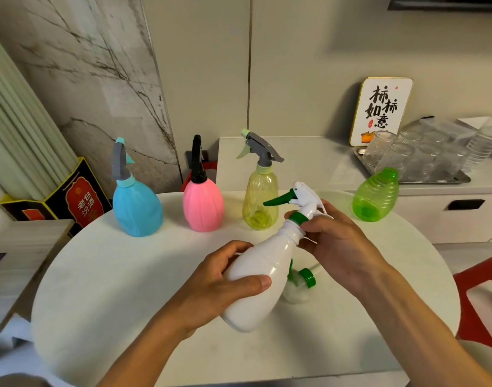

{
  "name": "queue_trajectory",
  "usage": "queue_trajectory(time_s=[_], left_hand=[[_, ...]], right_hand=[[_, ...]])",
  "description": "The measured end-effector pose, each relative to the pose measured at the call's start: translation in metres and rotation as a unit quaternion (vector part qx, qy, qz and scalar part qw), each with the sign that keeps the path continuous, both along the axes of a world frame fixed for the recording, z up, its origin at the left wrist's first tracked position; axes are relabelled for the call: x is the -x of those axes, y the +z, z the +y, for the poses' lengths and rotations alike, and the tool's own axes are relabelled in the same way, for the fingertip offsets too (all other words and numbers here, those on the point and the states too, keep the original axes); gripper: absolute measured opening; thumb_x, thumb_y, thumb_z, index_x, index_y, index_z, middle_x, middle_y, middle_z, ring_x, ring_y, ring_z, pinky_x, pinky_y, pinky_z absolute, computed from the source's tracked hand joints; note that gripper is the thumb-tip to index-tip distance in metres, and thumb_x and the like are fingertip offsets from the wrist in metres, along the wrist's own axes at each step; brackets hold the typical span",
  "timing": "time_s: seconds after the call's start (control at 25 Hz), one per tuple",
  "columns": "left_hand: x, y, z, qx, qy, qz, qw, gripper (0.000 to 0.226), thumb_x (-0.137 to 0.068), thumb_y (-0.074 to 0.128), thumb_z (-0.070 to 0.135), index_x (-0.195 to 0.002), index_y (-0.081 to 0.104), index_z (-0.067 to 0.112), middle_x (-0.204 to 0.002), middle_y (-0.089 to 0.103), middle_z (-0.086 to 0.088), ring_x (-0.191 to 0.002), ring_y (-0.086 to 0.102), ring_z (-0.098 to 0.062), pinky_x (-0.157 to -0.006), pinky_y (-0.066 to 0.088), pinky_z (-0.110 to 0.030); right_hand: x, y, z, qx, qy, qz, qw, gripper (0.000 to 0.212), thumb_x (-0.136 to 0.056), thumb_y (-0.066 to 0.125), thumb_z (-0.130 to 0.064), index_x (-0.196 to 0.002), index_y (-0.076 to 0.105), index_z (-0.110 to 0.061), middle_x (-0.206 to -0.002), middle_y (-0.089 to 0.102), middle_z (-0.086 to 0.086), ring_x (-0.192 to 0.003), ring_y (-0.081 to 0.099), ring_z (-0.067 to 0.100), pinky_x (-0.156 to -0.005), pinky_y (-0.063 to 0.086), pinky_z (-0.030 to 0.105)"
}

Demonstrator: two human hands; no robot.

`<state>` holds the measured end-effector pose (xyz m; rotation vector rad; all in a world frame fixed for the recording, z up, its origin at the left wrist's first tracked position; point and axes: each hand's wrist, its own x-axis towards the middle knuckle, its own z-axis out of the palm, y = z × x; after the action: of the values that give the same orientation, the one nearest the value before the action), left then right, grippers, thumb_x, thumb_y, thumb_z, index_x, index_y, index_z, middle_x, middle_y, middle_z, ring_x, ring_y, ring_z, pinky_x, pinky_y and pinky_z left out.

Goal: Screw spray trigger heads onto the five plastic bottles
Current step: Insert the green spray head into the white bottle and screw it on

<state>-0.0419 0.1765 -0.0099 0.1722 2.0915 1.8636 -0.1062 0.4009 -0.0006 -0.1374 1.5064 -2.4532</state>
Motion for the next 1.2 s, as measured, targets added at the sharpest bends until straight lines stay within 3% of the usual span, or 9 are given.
queue_trajectory(time_s=[0.2, 0.32, 0.52, 0.64, 0.84, 0.96, 1.04, 1.12, 1.2], left_hand=[[0.000, 0.007, 0.000, -0.103, -0.043, -0.086, 0.990, 0.037, -0.065, 0.072, 0.051, -0.102, 0.072, 0.047, -0.107, 0.075, 0.004, -0.097, 0.072, -0.015, -0.085, 0.057, -0.035], [0.001, 0.007, 0.000, -0.095, -0.034, -0.092, 0.991, 0.037, -0.065, 0.071, 0.053, -0.101, 0.073, 0.047, -0.109, 0.074, -0.001, -0.100, 0.071, -0.021, -0.090, 0.056, -0.041], [-0.001, 0.006, 0.001, -0.069, -0.031, -0.089, 0.993, 0.030, -0.061, 0.071, 0.055, -0.091, 0.072, 0.054, -0.100, 0.075, 0.009, -0.091, 0.072, -0.011, -0.083, 0.059, -0.033], [0.000, 0.005, -0.002, -0.074, -0.036, -0.094, 0.992, 0.032, -0.062, 0.071, 0.054, -0.094, 0.073, 0.051, -0.102, 0.076, 0.007, -0.091, 0.072, -0.011, -0.080, 0.058, -0.028], [-0.001, 0.003, -0.006, -0.051, -0.036, -0.096, 0.993, 0.036, -0.065, 0.073, 0.053, -0.100, 0.074, 0.043, -0.105, 0.076, 0.002, -0.094, 0.072, -0.013, -0.083, 0.057, -0.028], [0.002, 0.002, -0.008, 0.005, 0.010, -0.080, 0.997, 0.040, -0.059, 0.074, 0.060, -0.096, 0.071, 0.047, -0.099, 0.075, 0.011, -0.089, 0.071, -0.007, -0.082, 0.056, -0.030], [0.005, 0.002, -0.010, 0.040, 0.037, -0.075, 0.996, 0.039, -0.055, 0.072, 0.066, -0.091, 0.069, 0.051, -0.092, 0.074, 0.018, -0.079, 0.070, -0.002, -0.077, 0.055, -0.028], [0.005, 0.004, -0.010, 0.048, 0.056, -0.078, 0.994, 0.031, -0.049, 0.069, 0.068, -0.079, 0.064, 0.063, -0.083, 0.071, 0.028, -0.071, 0.068, 0.005, -0.066, 0.055, -0.019], [0.006, 0.005, -0.008, 0.052, 0.073, -0.079, 0.993, 0.027, -0.047, 0.068, 0.069, -0.073, 0.062, 0.067, -0.079, 0.069, 0.031, -0.070, 0.068, 0.007, -0.058, 0.052, -0.015]], right_hand=[[0.000, 0.010, 0.006, 0.063, 0.025, 0.019, 0.998, 0.062, -0.073, 0.057, 0.004, -0.133, 0.059, -0.009, -0.102, 0.072, 0.016, -0.084, 0.069, 0.024, -0.070, 0.058, 0.034], [-0.001, 0.006, 0.003, -0.002, 0.032, 0.015, 0.999, 0.043, -0.077, 0.068, -0.005, -0.118, 0.070, -0.016, -0.091, 0.074, 0.007, -0.081, 0.068, 0.021, -0.067, 0.057, 0.031], [-0.003, 0.011, 0.004, -0.026, 0.051, -0.014, 0.998, 0.046, -0.075, 0.072, -0.004, -0.120, 0.069, -0.013, -0.097, 0.075, 0.010, -0.082, 0.070, 0.021, -0.068, 0.058, 0.033], [-0.004, 0.011, 0.000, -0.072, -0.013, -0.023, 0.997, 0.035, -0.072, 0.076, -0.012, -0.106, 0.070, -0.008, -0.083, 0.074, 0.007, -0.075, 0.069, 0.020, -0.065, 0.058, 0.030], [0.010, 0.033, 0.038, 0.028, -0.191, 0.013, 0.981, 0.016, -0.082, 0.065, -0.012, -0.098, 0.063, -0.016, -0.084, 0.070, 0.001, -0.070, 0.066, 0.011, -0.068, 0.055, 0.027], [0.013, 0.043, 0.075, -0.003, -0.357, 0.102, 0.929, 0.016, -0.090, 0.067, -0.008, -0.094, 0.060, -0.023, -0.082, 0.067, -0.003, -0.070, 0.064, 0.009, -0.070, 0.053, 0.029], [0.010, 0.048, 0.093, -0.089, -0.437, 0.194, 0.873, 0.023, -0.083, 0.077, -0.019, -0.089, 0.057, -0.027, -0.079, 0.068, -0.011, -0.071, 0.064, 0.004, -0.072, 0.053, 0.027], [0.009, 0.048, 0.101, -0.300, -0.455, 0.266, 0.795, 0.034, -0.072, 0.083, -0.033, -0.085, 0.052, -0.032, -0.075, 0.065, -0.016, -0.067, 0.061, -0.006, -0.065, 0.049, 0.017], [0.011, 0.035, 0.095, -0.540, -0.370, 0.296, 0.696, 0.038, -0.065, 0.086, -0.032, -0.084, 0.054, -0.030, -0.074, 0.060, -0.014, -0.066, 0.059, 0.005, -0.056, 0.043, 0.025]])
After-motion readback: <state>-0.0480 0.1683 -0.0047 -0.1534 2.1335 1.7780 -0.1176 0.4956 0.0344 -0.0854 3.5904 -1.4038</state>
